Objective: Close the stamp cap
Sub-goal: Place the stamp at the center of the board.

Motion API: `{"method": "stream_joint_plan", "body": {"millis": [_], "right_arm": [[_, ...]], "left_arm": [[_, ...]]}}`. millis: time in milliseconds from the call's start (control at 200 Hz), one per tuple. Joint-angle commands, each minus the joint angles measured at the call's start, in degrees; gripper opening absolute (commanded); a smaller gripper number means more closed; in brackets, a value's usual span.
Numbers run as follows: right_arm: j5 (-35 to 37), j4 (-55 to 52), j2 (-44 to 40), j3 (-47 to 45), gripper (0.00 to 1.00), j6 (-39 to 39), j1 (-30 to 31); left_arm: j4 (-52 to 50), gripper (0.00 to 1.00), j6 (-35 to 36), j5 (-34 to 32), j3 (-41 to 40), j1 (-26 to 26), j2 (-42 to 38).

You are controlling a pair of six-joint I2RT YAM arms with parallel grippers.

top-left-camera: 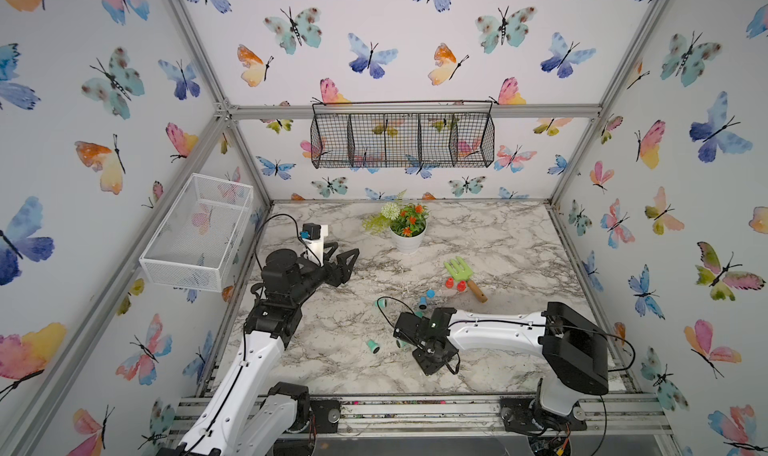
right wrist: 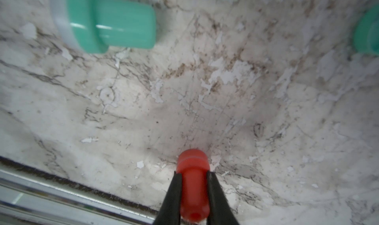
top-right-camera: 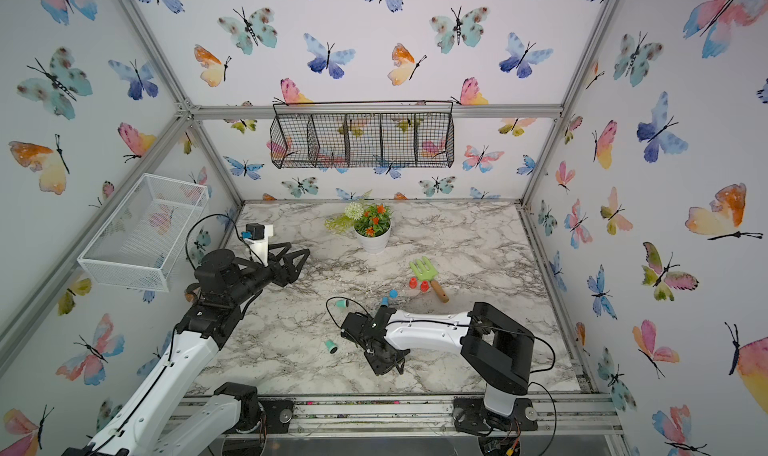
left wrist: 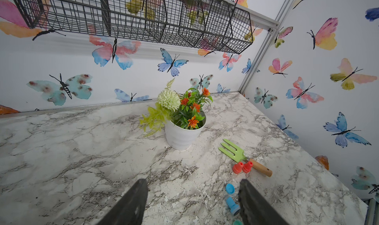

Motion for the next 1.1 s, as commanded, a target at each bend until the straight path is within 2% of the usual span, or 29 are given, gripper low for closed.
{"method": "stream_joint_plan", "body": {"millis": [0, 230, 370, 561, 751, 936, 1091], "right_arm": [[-3.4, 11.0, 13.4, -7.6, 0.03, -1.1, -0.3], [-0.3, 10.2, 7.7, -8.4, 0.03, 1.2, -0.8], [2.2, 8.1, 2.5, -4.9, 0.02, 1.0, -3.1], [3.8, 5.1, -5.3, -3.4, 0.03, -3.0, -12.9], [4.2, 4.0, -8.6, -3.0, 0.03, -9.5, -24.3], [4.7, 5.0, -6.7, -1.0, 0.03, -16.1, -34.3], [5.1, 6.6, -2.8, 0.5, 0.07, -18.8, -37.9]], "left_arm": [[0.1, 0.72, -0.3, 1.3, -0.6, 0.4, -0.8], [0.1, 0.72, -0.3, 1.3, -0.7, 0.4, -0.8], [0.1, 0.72, -0.3, 1.4, -0.5, 0.4, -0.4], [0.2, 0.72, -0.3, 1.3, -0.5, 0.4, -0.1], [0.2, 0.72, -0.2, 1.5, -0.4, 0.5, 0.3], [0.2, 0.72, -0.2, 1.4, -0.5, 0.5, 0.5], [0.1, 0.72, -0.3, 1.5, -0.4, 0.6, 0.9]]}}
